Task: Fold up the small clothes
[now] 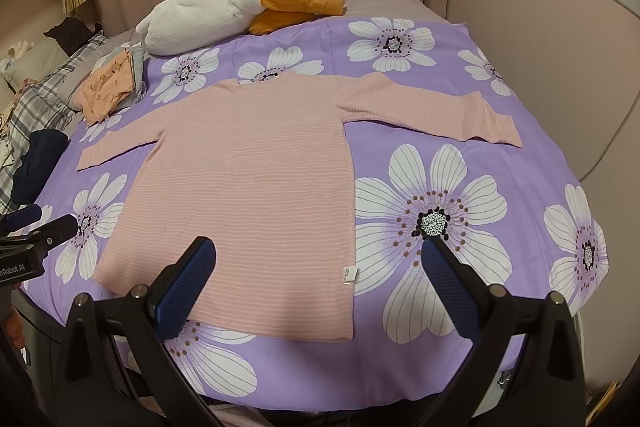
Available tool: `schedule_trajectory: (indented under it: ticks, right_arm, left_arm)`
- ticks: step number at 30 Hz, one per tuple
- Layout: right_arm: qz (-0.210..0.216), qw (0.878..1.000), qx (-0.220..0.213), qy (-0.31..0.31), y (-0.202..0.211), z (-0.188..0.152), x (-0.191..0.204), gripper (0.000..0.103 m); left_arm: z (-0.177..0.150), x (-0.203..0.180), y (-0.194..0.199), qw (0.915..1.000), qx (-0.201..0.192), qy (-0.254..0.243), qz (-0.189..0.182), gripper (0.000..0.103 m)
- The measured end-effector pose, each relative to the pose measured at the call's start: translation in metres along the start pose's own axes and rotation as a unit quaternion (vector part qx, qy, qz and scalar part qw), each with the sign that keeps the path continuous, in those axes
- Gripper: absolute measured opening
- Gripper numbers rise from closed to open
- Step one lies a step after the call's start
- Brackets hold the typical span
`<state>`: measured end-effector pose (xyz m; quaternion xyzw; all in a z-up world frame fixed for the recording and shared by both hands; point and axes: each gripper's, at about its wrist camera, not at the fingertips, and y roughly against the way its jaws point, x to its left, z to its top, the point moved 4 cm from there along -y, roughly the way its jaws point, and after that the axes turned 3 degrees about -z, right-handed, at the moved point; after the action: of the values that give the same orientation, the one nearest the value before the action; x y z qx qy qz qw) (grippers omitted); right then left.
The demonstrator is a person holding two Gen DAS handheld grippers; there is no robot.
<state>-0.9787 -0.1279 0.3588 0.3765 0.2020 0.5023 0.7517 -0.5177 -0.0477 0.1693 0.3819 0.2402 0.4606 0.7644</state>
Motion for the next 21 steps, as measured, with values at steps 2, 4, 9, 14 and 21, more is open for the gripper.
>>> schedule_trajectory:
  ticks: [2, 4, 9, 14, 21]
  right_arm:
    - [0.001, 1.0, 0.0, 0.0, 0.0, 0.0, 0.0, 0.103]
    - [0.0, 1.0, -0.001, 0.0, 0.0, -0.001, 0.0, 0.103]
    - [-0.006, 1.0, 0.008, 0.0, -0.005, -0.003, 0.0, 0.103]
    - [-0.007, 1.0, 0.002, -0.007, -0.007, -0.005, -0.003, 0.103]
    - [0.009, 0.999, -0.009, -0.035, -0.014, -0.001, -0.018, 0.103]
  left_arm:
    - [0.0, 0.0, 0.0, 1.0, 0.0, -0.001, 0.001, 0.102]
    - [-0.015, -0.016, 0.024, 1.0, 0.0, 0.0, 0.0, 0.102]
    - [-0.031, -0.027, 0.048, 1.0, 0.001, -0.003, -0.001, 0.102]
    - [-0.07, -0.063, 0.109, 1.0, 0.004, -0.003, -0.003, 0.102]
    - [-0.104, -0.077, 0.183, 0.9999, 0.008, 0.006, -0.008, 0.102]
